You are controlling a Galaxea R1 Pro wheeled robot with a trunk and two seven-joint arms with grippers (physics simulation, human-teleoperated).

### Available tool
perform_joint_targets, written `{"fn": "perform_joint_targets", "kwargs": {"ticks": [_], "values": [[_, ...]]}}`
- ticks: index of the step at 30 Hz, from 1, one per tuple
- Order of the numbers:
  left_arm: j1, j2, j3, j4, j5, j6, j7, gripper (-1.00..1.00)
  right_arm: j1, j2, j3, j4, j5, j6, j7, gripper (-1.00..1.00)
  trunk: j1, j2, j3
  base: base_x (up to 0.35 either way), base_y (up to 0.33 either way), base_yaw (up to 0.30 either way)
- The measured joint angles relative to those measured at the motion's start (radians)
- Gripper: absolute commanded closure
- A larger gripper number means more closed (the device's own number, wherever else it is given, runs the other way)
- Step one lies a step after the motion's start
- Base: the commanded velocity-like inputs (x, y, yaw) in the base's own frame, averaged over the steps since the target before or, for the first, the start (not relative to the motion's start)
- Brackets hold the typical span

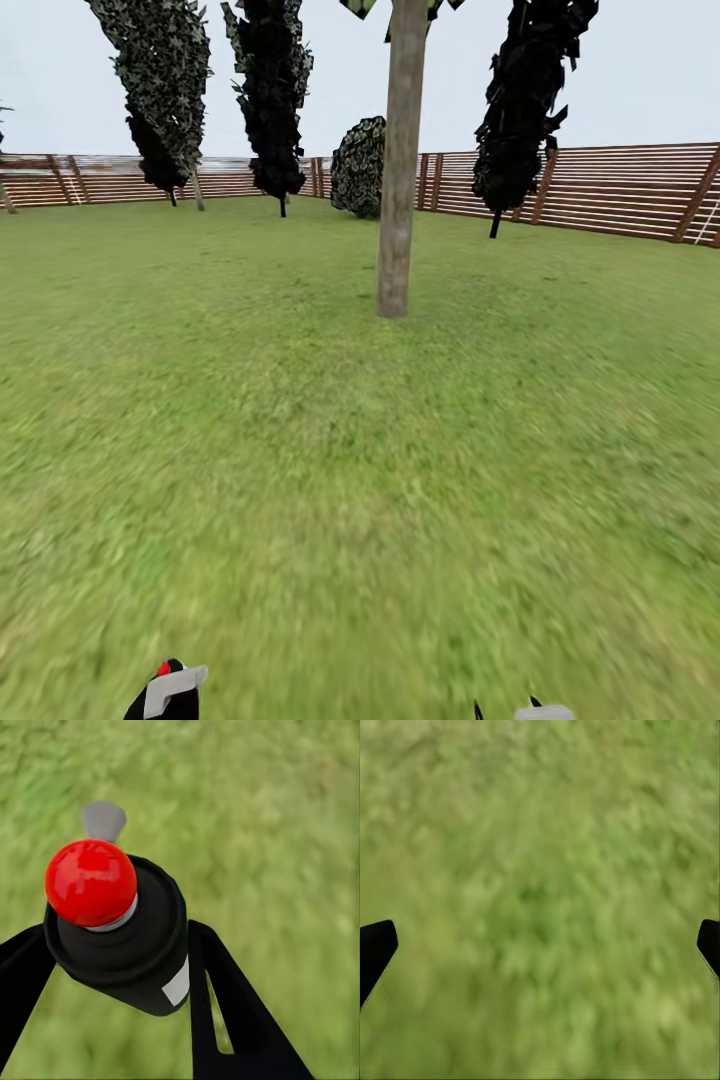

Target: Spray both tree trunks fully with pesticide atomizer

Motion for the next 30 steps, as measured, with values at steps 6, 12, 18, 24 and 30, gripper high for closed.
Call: {"fn": "perform_joint_targets", "kwargs": {"ticks": [6, 12, 18, 24, 30], "values": [[0.000, 0.000, 0.000, 0.000, 0.000, 0.000, 0.000, 1.00, 0.000, 0.000, 0.000, 0.000, 0.000, 0.000, -0.001, -1.00, 0.000, 0.000, 0.000, 0.340, 0.000, 0.000], [0.000, 0.000, 0.000, 0.000, 0.000, 0.000, 0.000, 1.00, 0.000, -0.003, -0.001, 0.003, 0.001, 0.000, 0.000, -1.00, 0.000, 0.000, 0.000, 0.340, 0.000, 0.000], [0.001, 0.000, 0.000, 0.000, 0.000, 0.000, 0.000, 1.00, 0.000, -0.003, -0.001, 0.003, 0.002, 0.001, 0.000, -1.00, 0.000, 0.000, 0.000, 0.340, 0.000, 0.000], [0.000, 0.000, 0.000, 0.000, 0.000, 0.000, 0.000, 1.00, 0.000, -0.003, 0.000, 0.004, 0.002, 0.001, 0.000, -1.00, 0.000, 0.000, 0.000, 0.340, 0.000, 0.000], [0.001, 0.000, 0.000, 0.000, 0.000, 0.000, 0.000, 1.00, 0.000, -0.003, 0.000, 0.004, 0.002, 0.001, -0.001, -1.00, 0.000, 0.000, 0.000, 0.340, 0.000, 0.000]]}}
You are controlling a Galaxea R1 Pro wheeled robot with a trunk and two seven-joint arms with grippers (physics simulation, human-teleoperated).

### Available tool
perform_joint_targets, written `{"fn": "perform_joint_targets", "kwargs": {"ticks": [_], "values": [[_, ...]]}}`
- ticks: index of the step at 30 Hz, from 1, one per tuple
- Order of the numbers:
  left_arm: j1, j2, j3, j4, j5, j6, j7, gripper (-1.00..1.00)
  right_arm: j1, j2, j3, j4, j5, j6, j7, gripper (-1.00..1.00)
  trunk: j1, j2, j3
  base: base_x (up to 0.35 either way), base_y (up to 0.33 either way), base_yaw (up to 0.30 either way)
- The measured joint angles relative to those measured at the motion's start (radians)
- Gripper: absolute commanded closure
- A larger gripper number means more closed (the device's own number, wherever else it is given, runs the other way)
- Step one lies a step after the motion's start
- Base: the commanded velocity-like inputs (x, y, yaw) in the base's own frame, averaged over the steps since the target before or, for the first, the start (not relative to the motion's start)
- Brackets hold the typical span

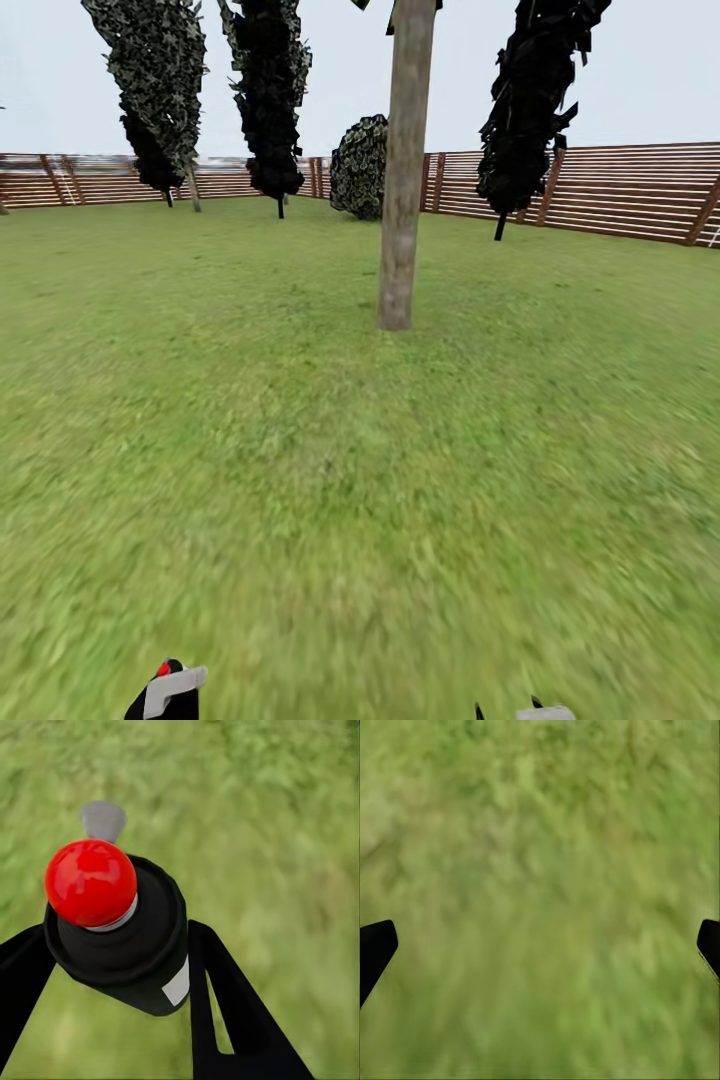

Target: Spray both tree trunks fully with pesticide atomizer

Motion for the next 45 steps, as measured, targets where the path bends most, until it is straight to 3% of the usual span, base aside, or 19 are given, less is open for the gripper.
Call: {"fn": "perform_joint_targets", "kwargs": {"ticks": [45], "values": [[0.000, 0.000, 0.000, 0.000, 0.000, 0.000, 0.000, 1.00, 0.000, 0.002, 0.000, -0.002, -0.002, 0.000, -0.001, -1.00, 0.000, 0.000, 0.000, 0.340, 0.000, 0.000]]}}
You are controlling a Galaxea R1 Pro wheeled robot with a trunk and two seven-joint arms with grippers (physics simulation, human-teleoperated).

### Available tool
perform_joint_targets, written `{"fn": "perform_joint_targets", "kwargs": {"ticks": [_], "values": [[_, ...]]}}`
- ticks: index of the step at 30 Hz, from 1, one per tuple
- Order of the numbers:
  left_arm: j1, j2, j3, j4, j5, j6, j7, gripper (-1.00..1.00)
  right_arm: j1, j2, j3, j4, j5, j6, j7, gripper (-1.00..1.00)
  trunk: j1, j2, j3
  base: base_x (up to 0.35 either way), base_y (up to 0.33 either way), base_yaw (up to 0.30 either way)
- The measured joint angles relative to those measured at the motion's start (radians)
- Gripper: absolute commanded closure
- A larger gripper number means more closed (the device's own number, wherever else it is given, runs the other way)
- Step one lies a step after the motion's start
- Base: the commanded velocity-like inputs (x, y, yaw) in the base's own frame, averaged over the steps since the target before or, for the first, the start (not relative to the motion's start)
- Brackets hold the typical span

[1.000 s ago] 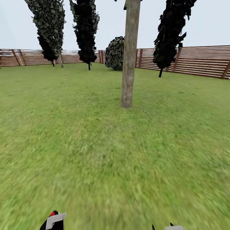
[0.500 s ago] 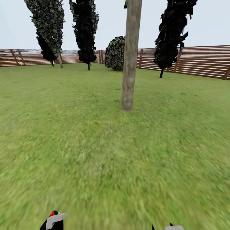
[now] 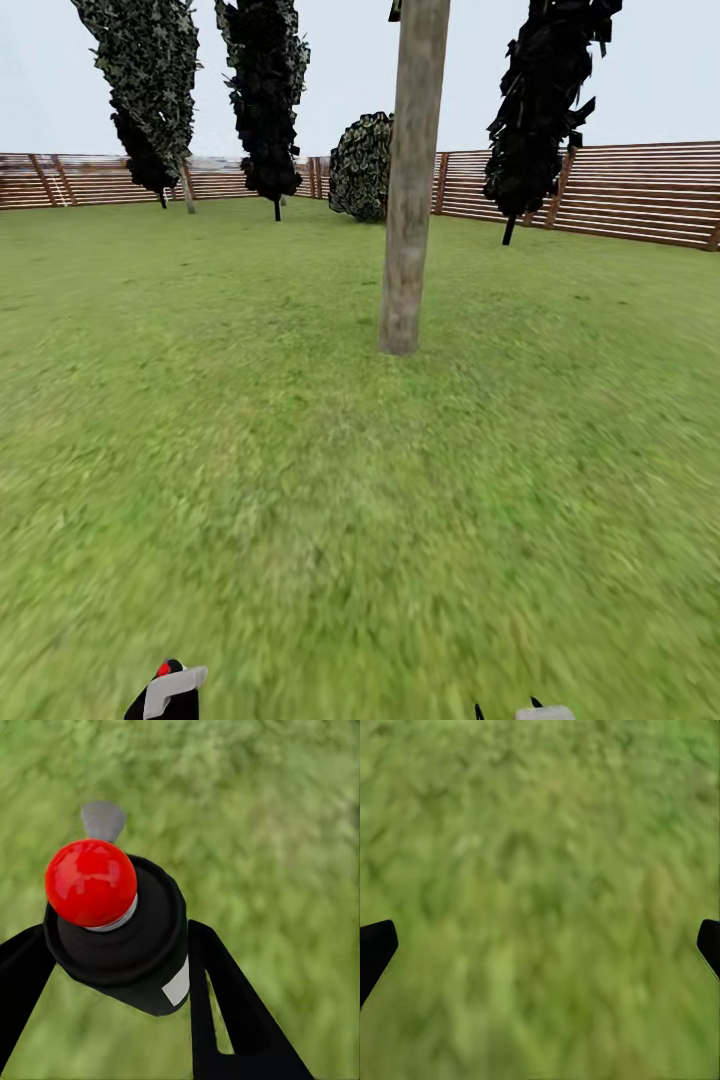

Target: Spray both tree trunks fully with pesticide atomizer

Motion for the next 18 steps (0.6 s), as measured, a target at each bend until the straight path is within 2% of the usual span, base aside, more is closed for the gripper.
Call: {"fn": "perform_joint_targets", "kwargs": {"ticks": [18], "values": [[0.000, 0.000, 0.000, 0.000, 0.000, 0.000, 0.000, 1.00, 0.000, 0.000, 0.000, 0.000, 0.000, 0.000, 0.000, -1.00, 0.000, 0.000, 0.000, 0.340, 0.000, 0.000]]}}
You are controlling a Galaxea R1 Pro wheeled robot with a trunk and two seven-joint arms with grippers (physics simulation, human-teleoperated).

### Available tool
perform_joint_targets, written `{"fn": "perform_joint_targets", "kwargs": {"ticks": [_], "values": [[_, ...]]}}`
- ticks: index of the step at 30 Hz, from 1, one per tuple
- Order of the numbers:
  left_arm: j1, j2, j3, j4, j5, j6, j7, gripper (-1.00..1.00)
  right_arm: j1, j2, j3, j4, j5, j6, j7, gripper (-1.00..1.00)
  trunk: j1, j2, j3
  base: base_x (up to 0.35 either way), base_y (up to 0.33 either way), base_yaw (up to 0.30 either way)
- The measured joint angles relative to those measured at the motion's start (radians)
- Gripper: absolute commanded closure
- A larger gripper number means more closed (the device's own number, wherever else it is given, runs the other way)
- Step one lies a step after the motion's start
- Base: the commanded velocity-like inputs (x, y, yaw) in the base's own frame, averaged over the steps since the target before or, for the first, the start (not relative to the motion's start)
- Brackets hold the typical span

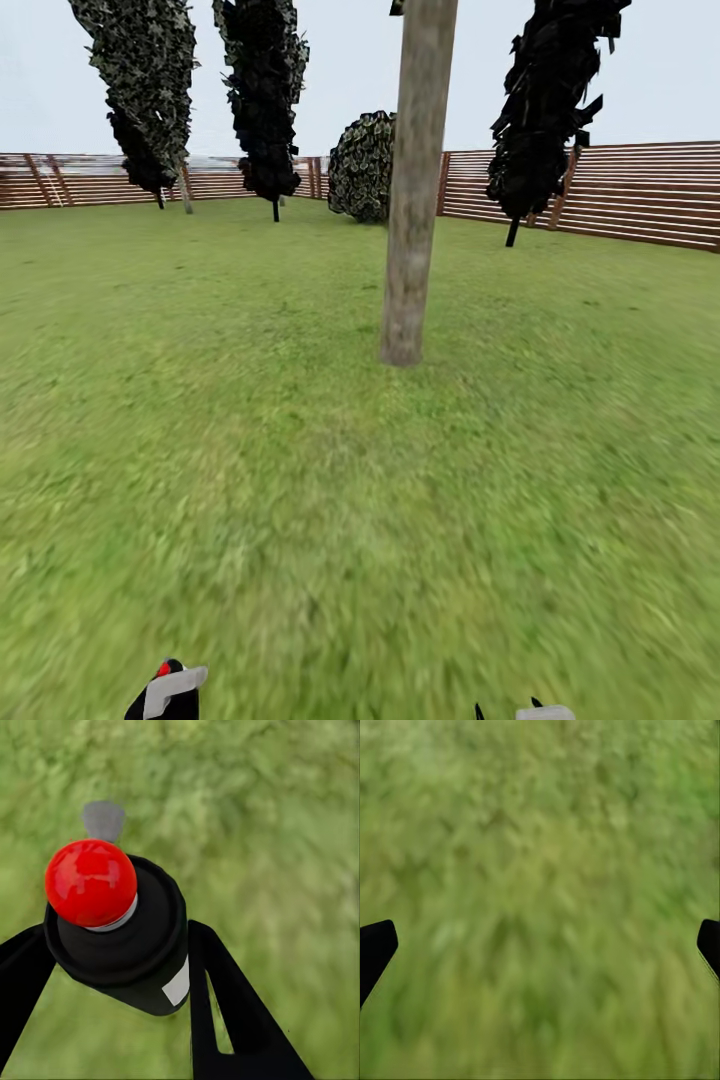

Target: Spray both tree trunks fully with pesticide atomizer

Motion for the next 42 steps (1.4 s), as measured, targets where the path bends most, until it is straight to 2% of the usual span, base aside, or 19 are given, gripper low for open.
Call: {"fn": "perform_joint_targets", "kwargs": {"ticks": [11, 27, 42], "values": [[0.000, 0.001, 0.001, 0.000, 0.000, 0.000, 0.000, 1.00, 0.000, 0.000, 0.000, 0.000, 0.000, 0.000, 0.000, -1.00, 0.000, 0.000, 0.000, 0.340, 0.000, -0.006], [0.000, 0.001, 0.000, 0.000, 0.000, 0.000, 0.000, 1.00, 0.000, 0.001, 0.000, 0.000, 0.000, 0.000, 0.000, -1.00, 0.000, 0.000, 0.000, 0.340, 0.000, -0.208], [0.000, 0.001, 0.000, 0.000, 0.000, 0.000, 0.000, 1.00, 0.000, 0.001, -0.001, 0.000, 0.000, -0.001, 0.000, -1.00, 0.000, 0.000, 0.000, 0.340, 0.000, -0.011]]}}
